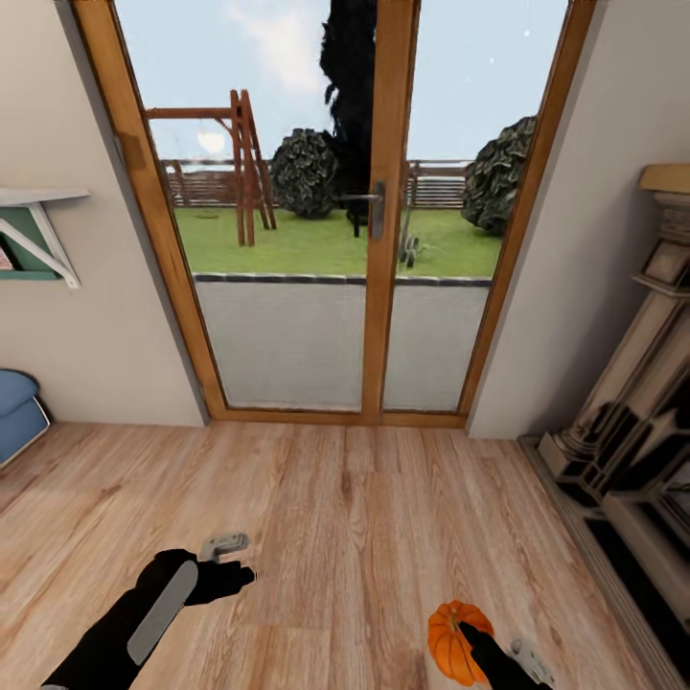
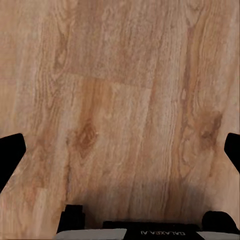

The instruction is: Place each of the two pumpkins and all three candles from the living room inside a cabinet in the living room (use any cabinet), then make sure every cabinet is closed, and position the cauldron so it is next to a table in the living room.

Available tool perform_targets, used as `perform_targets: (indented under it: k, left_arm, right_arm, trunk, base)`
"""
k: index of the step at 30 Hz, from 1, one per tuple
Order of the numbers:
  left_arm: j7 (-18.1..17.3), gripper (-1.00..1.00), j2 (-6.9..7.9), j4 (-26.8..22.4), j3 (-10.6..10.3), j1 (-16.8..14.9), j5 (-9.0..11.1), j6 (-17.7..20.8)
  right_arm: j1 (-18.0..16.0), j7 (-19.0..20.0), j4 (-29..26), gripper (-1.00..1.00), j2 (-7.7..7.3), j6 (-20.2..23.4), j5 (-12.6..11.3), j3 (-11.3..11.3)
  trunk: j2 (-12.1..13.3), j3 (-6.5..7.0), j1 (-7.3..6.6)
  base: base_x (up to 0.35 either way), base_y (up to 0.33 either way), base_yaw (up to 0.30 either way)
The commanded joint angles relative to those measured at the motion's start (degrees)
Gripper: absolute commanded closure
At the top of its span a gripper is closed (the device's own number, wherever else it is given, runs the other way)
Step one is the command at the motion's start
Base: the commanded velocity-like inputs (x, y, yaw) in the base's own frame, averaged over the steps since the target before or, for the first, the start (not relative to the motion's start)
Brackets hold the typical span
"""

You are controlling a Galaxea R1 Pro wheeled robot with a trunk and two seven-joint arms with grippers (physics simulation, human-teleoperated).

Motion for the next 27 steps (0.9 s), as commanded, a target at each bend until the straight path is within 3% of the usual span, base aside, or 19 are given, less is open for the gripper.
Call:
perform_targets:
  k: [1, 3, 5, 8, 10, 14, 19, 22, 27]
  left_arm:
    - [0.7, -1.00, -0.36, 1.4, -0.2, -0.3, -1.5, -1.8]
    - [0.8, -1.00, -0.89, 5.1, -0.2, -0.5, -4.9, -6.0]
    - [0.9, -1.00, -1.17, 11.9, -0.2, -0.6, -7.1, -11.8]
    - [0.7, -1.00, -1.41, 21.4, -0.4, -0.7, -8.4, -22.4]
    - [0.4, -1.00, -1.45, 24.2, -0.6, -0.7, -8.6, -26.0]
    - [-0.1, -1.00, -1.46, 28.5, -1.1, -0.7, -8.6, -28.6]
    - [-0.4, -1.00, -1.42, 33.1, -1.6, -0.7, -8.7, -30.6]
    - [-0.5, -1.00, -1.38, 33.7, -1.7, -0.6, -8.6, -32.8]
    - [-0.5, -1.00, -1.41, 37.9, -1.7, -0.5, -8.7, -35.2]
  right_arm:
    - [0.0, -1.2, -0.1, 1.00, -0.01, 0.4, -0.5, 0.4]
    - [0.0, -4.4, -0.2, 1.00, -0.01, 1.0, -0.5, 0.4]
    - [0.0, -7.7, -0.5, 1.00, 0.00, 1.0, -0.5, 0.4]
    - [0.0, -10.3, -0.7, 1.00, -0.01, 1.2, -0.4, 0.4]
    - [0.0, -11.4, -0.5, 1.00, -0.01, 1.0, 0.3, 0.7]
    - [0.0, -13.2, -0.7, 1.00, -0.03, 0.5, 6.1, 2.5]
    - [-0.1, -13.7, -0.8, 1.00, 0.21, 0.5, 12.6, 3.0]
    - [-0.1, -13.9, -0.9, 1.00, 0.81, 0.5, 14.1, 3.0]
    - [0.0, -13.7, -0.8, 1.00, 1.04, -0.8, 14.6, 3.1]
  trunk:
    - [0.4, 0.14, -0.23]
    - [1.2, 0.50, -0.67]
    - [2.0, 0.86, -1.11]
    - [3.2, 1.39, -1.77]
    - [4.0, 1.75, -2.21]
    - [5.6, 2.47, -3.09]
    - [7.6, 3.37, -4.18]
    - [8.8, 3.91, -4.84]
    - [10.8, 4.81, -5.94]
  base:
    - [0.000, 0.000, 0.000]
    - [0.000, 0.000, 0.000]
    - [0.000, 0.000, 0.000]
    - [0.000, 0.000, 0.000]
    - [0.000, 0.000, 0.000]
    - [0.000, 0.000, 0.000]
    - [0.000, 0.000, 0.000]
    - [0.000, 0.000, 0.000]
    - [0.000, 0.000, 0.000]
